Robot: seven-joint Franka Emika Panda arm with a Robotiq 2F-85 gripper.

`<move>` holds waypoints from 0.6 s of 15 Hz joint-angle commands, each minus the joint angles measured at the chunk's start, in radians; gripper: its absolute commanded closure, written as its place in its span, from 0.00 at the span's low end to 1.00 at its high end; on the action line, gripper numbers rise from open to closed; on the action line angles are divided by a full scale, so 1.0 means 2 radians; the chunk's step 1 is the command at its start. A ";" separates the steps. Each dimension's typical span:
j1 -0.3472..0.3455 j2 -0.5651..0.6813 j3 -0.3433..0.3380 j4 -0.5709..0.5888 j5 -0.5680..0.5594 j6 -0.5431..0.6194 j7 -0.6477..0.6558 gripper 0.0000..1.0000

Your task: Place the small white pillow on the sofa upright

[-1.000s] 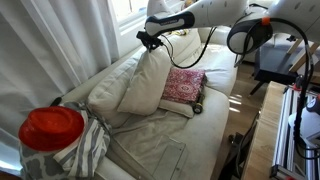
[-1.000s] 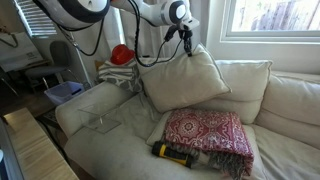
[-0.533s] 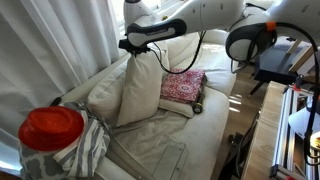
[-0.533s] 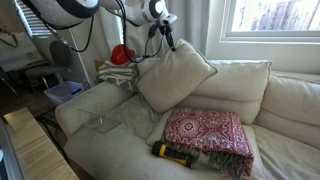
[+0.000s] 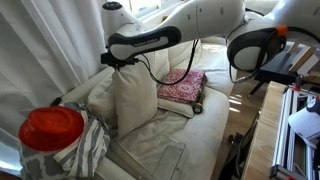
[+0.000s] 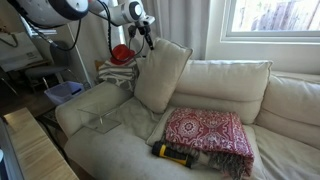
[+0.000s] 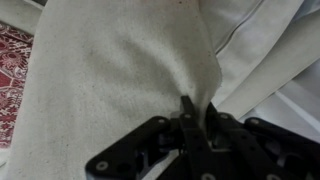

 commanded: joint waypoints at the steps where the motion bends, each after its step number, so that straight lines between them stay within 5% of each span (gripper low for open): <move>1: 0.008 0.006 0.036 0.000 0.015 -0.001 -0.090 0.97; 9: 0.018 0.012 0.074 0.000 0.033 -0.024 -0.268 0.97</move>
